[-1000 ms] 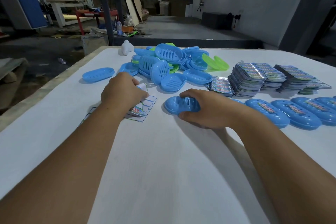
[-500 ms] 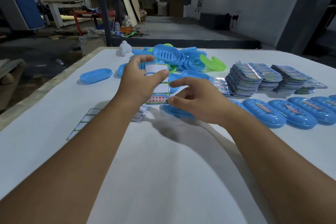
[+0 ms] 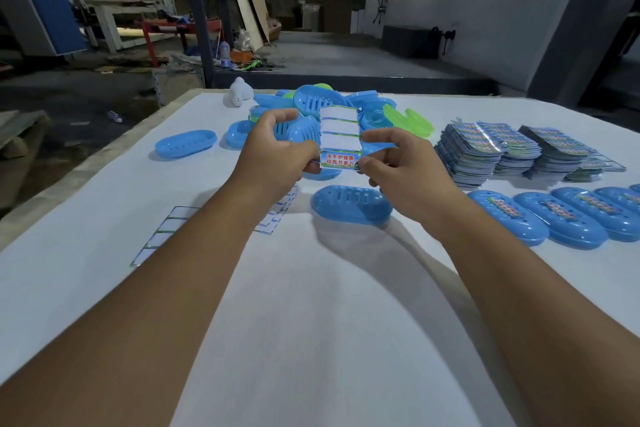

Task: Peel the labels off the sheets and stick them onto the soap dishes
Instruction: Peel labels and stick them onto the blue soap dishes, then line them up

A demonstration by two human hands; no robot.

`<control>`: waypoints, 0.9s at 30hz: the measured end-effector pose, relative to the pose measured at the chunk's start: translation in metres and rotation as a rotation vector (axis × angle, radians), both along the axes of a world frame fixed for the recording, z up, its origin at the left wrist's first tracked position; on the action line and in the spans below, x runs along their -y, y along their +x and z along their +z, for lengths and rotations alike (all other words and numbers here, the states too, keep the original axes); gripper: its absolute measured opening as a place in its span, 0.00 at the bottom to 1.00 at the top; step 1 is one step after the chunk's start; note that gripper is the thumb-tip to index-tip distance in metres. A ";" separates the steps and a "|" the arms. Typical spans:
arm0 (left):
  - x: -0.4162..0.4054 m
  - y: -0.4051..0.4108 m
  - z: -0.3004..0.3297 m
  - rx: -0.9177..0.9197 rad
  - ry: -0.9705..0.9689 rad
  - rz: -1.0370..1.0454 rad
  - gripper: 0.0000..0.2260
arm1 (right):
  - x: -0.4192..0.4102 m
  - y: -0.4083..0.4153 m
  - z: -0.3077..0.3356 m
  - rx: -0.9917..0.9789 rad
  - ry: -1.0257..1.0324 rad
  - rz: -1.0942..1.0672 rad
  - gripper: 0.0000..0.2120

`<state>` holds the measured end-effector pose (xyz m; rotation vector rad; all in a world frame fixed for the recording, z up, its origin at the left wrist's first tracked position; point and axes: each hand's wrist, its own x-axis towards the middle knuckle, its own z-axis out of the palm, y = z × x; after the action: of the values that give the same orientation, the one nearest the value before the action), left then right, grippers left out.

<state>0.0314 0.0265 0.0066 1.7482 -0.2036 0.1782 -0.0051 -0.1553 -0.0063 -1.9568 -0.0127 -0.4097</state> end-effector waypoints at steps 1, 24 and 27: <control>0.000 -0.001 0.000 0.007 0.022 -0.004 0.22 | 0.000 0.000 0.000 0.000 -0.003 -0.003 0.14; -0.001 0.001 -0.002 0.036 0.075 -0.046 0.23 | 0.004 0.003 0.000 -0.006 -0.053 -0.044 0.11; -0.001 0.001 -0.002 0.038 0.068 -0.044 0.23 | 0.004 0.003 0.000 -0.010 -0.058 -0.044 0.11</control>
<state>0.0325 0.0276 0.0049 1.8077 -0.2781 0.1747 -0.0025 -0.1589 -0.0063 -2.0188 0.0246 -0.4330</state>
